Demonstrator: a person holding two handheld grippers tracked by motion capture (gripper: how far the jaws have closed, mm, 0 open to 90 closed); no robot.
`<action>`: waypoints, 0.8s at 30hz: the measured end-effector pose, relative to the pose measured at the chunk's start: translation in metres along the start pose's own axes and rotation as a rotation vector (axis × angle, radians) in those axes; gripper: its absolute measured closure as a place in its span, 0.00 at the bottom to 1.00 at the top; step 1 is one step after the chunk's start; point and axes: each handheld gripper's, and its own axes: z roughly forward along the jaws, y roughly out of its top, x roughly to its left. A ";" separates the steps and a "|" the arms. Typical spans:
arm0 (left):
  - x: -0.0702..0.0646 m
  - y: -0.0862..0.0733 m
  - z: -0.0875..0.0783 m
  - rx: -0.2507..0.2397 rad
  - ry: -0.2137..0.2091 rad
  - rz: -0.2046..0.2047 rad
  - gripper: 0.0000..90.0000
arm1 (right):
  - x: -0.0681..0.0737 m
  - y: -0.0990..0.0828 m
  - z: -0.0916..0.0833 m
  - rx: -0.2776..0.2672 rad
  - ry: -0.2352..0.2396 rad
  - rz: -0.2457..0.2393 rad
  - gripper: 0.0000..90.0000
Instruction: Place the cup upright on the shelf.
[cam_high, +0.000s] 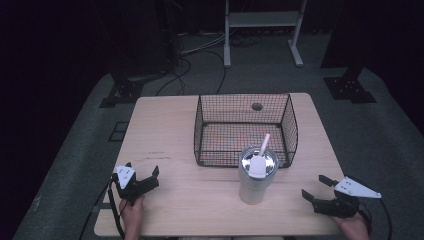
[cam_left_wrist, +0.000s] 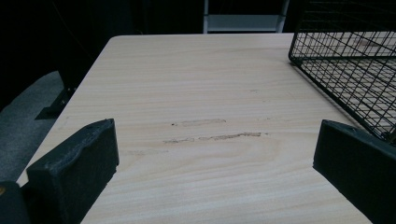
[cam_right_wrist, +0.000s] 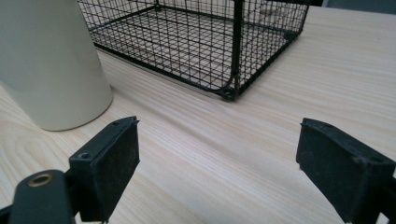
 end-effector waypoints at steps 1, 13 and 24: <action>-0.001 0.000 0.000 -0.001 0.001 0.007 0.00 | 0.001 0.001 0.001 -0.003 0.007 -0.002 0.14; -0.002 0.000 0.000 0.001 -0.001 0.022 0.00 | 0.016 0.016 -0.004 -0.023 0.094 -0.051 0.14; -0.002 0.000 0.000 0.000 -0.004 0.029 0.00 | 0.051 0.038 0.001 -0.008 0.202 -0.150 0.13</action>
